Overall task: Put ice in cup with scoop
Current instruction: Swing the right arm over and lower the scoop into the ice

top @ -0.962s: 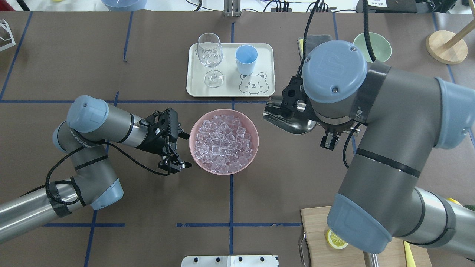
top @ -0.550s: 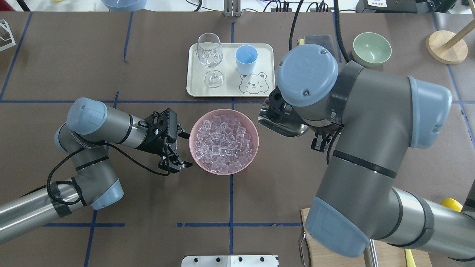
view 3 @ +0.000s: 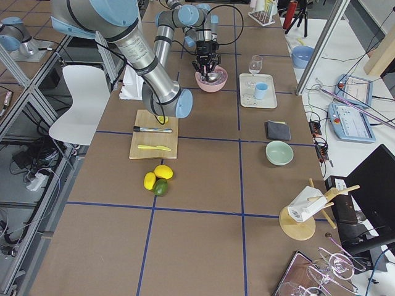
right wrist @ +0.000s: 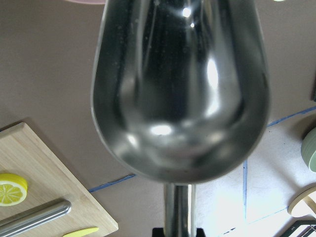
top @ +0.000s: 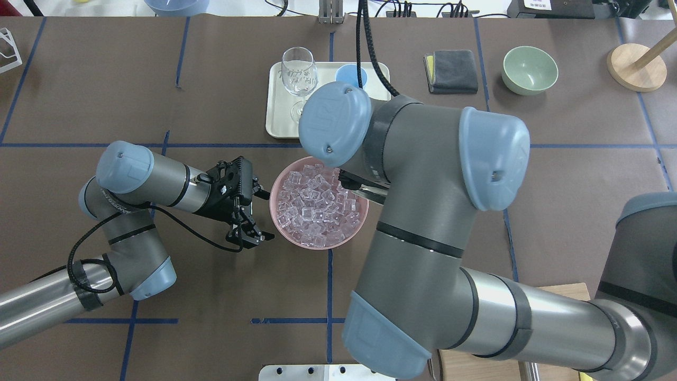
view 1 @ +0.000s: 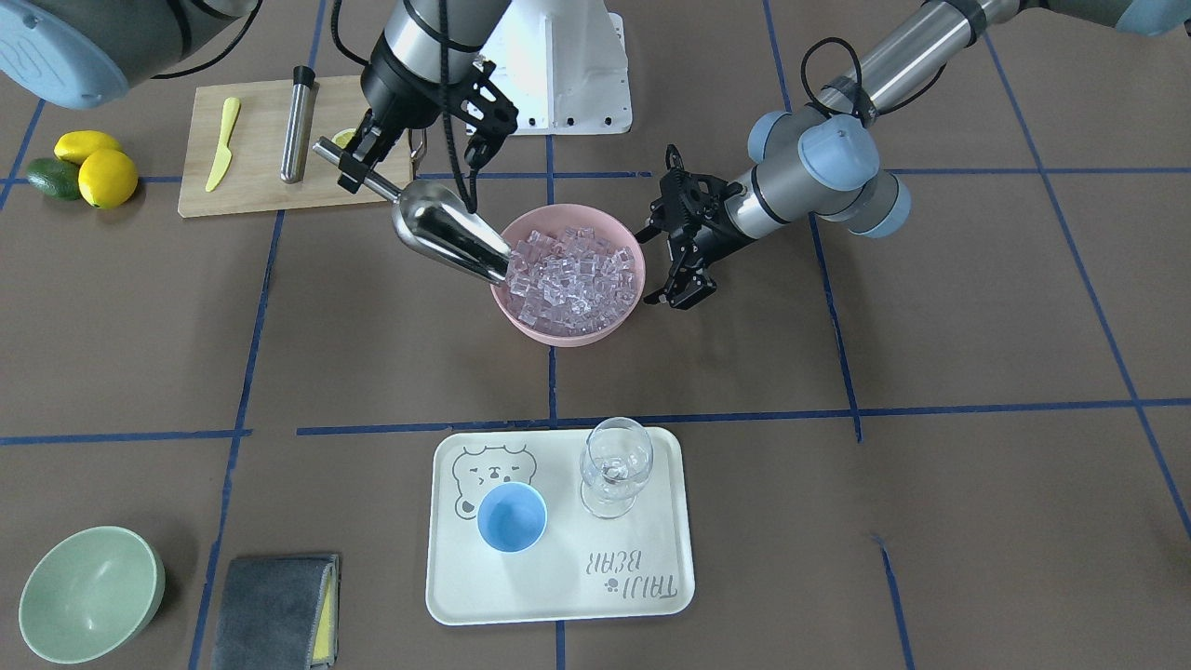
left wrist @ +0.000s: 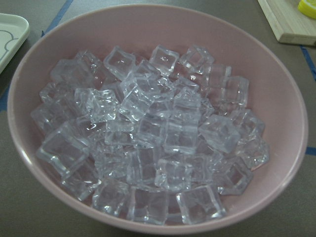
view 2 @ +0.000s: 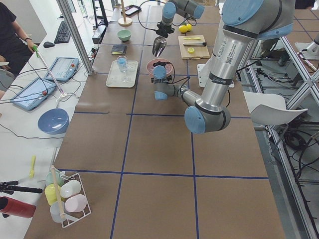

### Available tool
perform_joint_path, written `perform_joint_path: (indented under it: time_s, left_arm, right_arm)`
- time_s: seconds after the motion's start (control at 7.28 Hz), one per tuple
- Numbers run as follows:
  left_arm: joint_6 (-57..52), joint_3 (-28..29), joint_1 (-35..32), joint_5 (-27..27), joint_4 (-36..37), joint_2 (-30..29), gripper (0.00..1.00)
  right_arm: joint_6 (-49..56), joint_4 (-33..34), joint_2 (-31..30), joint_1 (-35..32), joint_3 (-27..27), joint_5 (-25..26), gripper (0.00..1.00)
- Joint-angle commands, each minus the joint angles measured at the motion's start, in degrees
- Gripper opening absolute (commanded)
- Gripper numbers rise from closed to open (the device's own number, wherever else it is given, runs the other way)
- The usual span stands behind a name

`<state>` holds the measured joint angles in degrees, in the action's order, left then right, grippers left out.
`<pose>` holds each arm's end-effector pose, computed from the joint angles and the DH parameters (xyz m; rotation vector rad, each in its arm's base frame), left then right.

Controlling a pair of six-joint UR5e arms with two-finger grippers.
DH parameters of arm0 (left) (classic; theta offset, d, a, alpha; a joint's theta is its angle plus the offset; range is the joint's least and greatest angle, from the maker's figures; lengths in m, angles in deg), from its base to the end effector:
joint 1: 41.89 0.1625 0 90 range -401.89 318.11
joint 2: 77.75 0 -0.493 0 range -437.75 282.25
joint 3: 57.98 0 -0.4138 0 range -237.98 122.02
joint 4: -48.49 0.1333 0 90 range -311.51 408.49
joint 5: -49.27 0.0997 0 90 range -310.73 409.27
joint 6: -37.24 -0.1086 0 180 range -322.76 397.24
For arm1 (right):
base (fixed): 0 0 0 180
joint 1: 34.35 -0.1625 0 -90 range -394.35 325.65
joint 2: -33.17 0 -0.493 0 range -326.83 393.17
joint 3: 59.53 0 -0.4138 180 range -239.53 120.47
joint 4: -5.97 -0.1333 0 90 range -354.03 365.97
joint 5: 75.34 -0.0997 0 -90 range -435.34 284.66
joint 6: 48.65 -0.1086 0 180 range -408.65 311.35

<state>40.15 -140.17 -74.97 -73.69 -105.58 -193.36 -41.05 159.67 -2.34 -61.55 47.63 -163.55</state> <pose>0.5556 -0.4505 0.3948 1.0312 1.1759 1.1652 -0.5115 -0.4166 0.1498 0.1464 -0.0390 -1.2244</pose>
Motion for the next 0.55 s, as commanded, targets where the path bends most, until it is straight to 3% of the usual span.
perform_joint_path:
  time_s: [0.0, 0.41]
  left_arm:
    - [0.07, 0.09, 0.03, 0.00, 0.00, -0.06, 1.00]
    - [0.07, 0.18, 0.12, 0.00, -0.09, -0.06, 1.00]
  right_arm:
    - [3.28, 2.20, 5.86, 0.48, -8.07, 1.02, 0.00]
    - [9.80, 6.60, 6.85, 1.88, -11.27, 4.62, 0.00]
